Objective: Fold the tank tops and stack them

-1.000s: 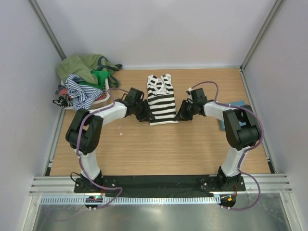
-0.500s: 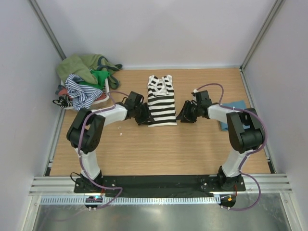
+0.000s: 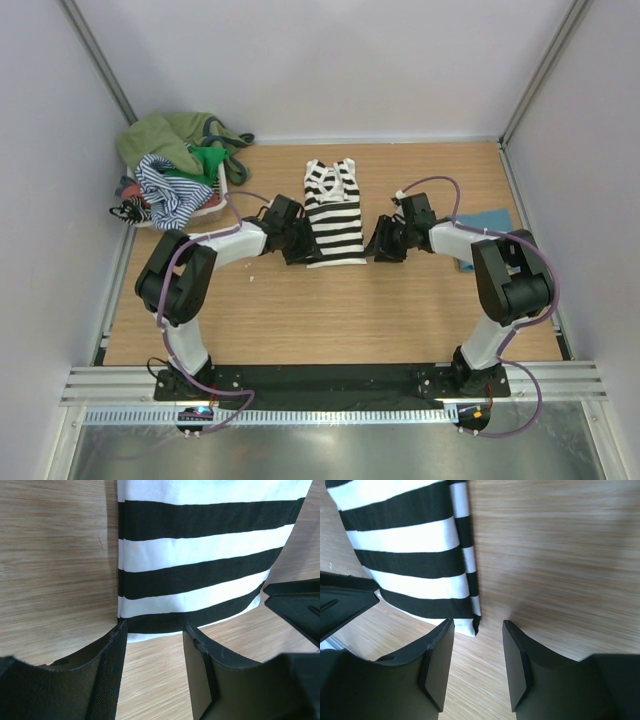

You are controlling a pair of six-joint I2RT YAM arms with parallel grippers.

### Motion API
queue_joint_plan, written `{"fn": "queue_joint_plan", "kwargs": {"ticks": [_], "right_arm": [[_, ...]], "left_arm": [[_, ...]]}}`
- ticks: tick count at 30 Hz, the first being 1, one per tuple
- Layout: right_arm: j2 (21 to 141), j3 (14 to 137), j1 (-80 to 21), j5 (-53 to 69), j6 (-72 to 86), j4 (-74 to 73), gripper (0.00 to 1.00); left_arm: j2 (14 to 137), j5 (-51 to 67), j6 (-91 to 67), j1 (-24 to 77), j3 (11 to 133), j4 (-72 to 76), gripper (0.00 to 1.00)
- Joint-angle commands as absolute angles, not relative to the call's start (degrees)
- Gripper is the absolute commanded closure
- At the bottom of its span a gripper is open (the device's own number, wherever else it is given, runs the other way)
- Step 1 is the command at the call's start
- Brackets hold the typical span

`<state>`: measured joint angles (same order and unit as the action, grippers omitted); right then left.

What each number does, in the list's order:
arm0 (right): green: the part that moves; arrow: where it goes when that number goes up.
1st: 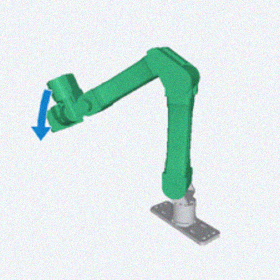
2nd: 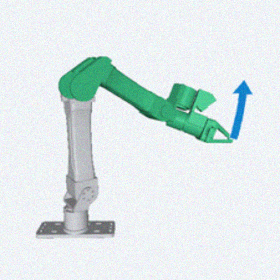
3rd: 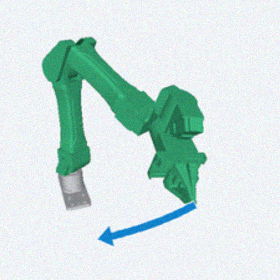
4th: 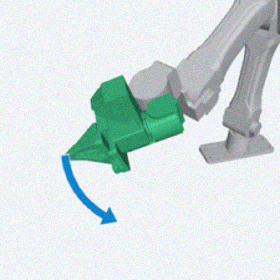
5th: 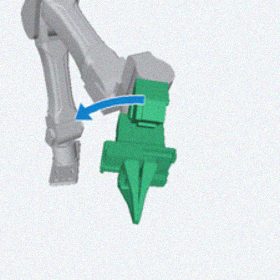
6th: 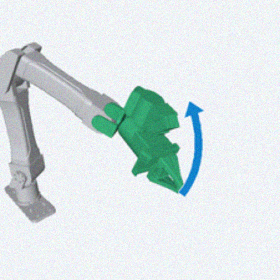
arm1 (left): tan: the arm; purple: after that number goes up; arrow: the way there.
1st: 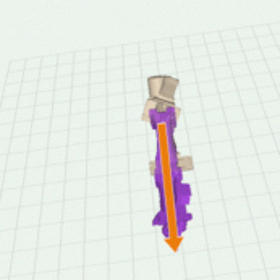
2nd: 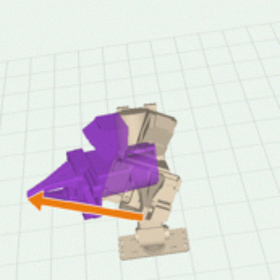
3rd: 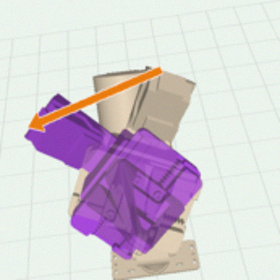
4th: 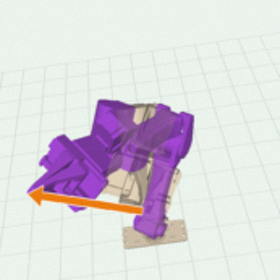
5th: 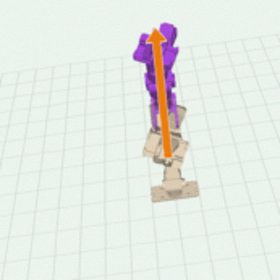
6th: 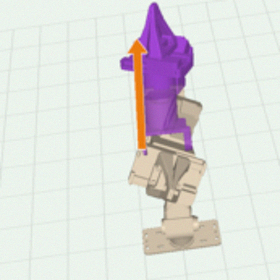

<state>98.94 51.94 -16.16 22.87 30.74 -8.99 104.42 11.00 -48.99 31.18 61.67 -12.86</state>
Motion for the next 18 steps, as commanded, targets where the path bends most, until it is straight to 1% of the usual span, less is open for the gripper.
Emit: {"fn": "queue_joint_plan", "kwargs": {"ticks": [1, 4, 7, 8, 10, 11, 14, 15, 18], "right_arm": [[98.2, 52.0, -18.0, 23.7, 29.5, -8.1, 0.5], [99.0, 52.8, -19.5, 22.2, 29.3, -9.4, 0.51], [100.2, 53.3, -20.4, 20.3, 29.2, -10.5, 0.58], [100.5, 53.3, -20.7, 20.2, 29.1, -10.4, 0.64], [100.8, 52.8, -20.9, 20.0, 29.2, -10.1, 0.74], [100.8, 52.2, -21.0, 20.0, 29.3, -9.9, 0.82], [99.9, 51.3, -21.0, 19.1, 29.4, -9.1, 0.93], [99.5, 50.9, -21.0, 19.0, 29.4, -9.1, 0.95], [99.5, 50.6, -20.9, 19.2, 29.6, -8.5, 0.98]], "left_arm": [[102.9, 8.4, -47.5, 31.6, 61.1, -15.6, 0.5], [103.6, 8.5, -47.5, 31.6, 61.2, -15.9, 0.51], [103.8, 8.4, -47.5, 31.7, 61.2, -15.9, 0.52], [103.6, 8.4, -47.5, 31.6, 61.2, -15.9, 0.52], [103.1, 8.1, -47.4, 31.8, 60.8, -15.9, 0.51], [102.2, 7.8, -47.2, 31.9, 60.4, -16.1, 0.51], [99.9, 5.9, -46.7, 32.3, 59.4, -17.0, 0.47], [98.4, 5.5, -46.4, 32.3, 58.5, -17.0, 0.43], [96.8, 3.9, -45.9, 32.3, 57.5, -18.0, 0.42]]}}
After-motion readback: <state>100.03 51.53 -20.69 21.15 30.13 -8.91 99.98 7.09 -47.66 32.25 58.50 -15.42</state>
